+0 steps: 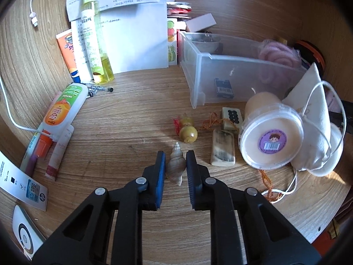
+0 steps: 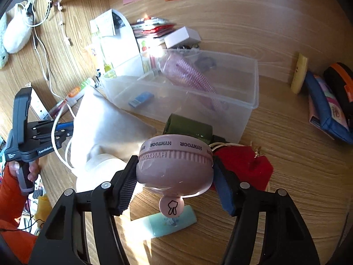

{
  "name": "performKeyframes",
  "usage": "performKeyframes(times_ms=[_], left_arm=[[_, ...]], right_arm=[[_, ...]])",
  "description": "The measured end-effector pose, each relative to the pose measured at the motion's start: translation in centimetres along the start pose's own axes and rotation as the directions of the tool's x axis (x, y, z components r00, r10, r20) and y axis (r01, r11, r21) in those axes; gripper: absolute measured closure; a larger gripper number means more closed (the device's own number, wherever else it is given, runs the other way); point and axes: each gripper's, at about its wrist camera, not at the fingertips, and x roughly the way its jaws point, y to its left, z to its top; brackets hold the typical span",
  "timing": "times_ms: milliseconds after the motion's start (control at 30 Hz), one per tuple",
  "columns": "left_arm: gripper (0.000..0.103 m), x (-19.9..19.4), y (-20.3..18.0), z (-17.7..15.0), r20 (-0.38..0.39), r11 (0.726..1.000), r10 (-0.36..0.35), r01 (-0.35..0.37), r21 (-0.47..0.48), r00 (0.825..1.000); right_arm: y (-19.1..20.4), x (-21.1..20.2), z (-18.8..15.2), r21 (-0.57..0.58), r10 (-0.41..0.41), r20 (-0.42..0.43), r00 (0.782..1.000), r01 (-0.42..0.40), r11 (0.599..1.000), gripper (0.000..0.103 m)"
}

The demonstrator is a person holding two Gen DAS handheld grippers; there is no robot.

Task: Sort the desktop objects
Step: 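Carry the fan and seashell over the clear box and release both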

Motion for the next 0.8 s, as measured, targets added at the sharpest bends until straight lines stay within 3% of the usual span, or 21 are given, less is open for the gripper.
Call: performKeyframes(times_ms=[433,800], left_arm=[[0.085,-3.5,-0.6,3.3,0.148,0.999,-0.043,0.045,-0.007,0.988],[0.085,-4.1,-2.2,7.3,0.223,0.995,-0.095,0.089,0.039,0.970]], right_arm=[[-1.4,-4.7,2.3,0.038,-0.030,0.128,0.991,0.026,0.999,0.042],[-3.0,-5.4,6.1,0.061,-0.059,0.190,0.980,0.048,0.997,0.042]])
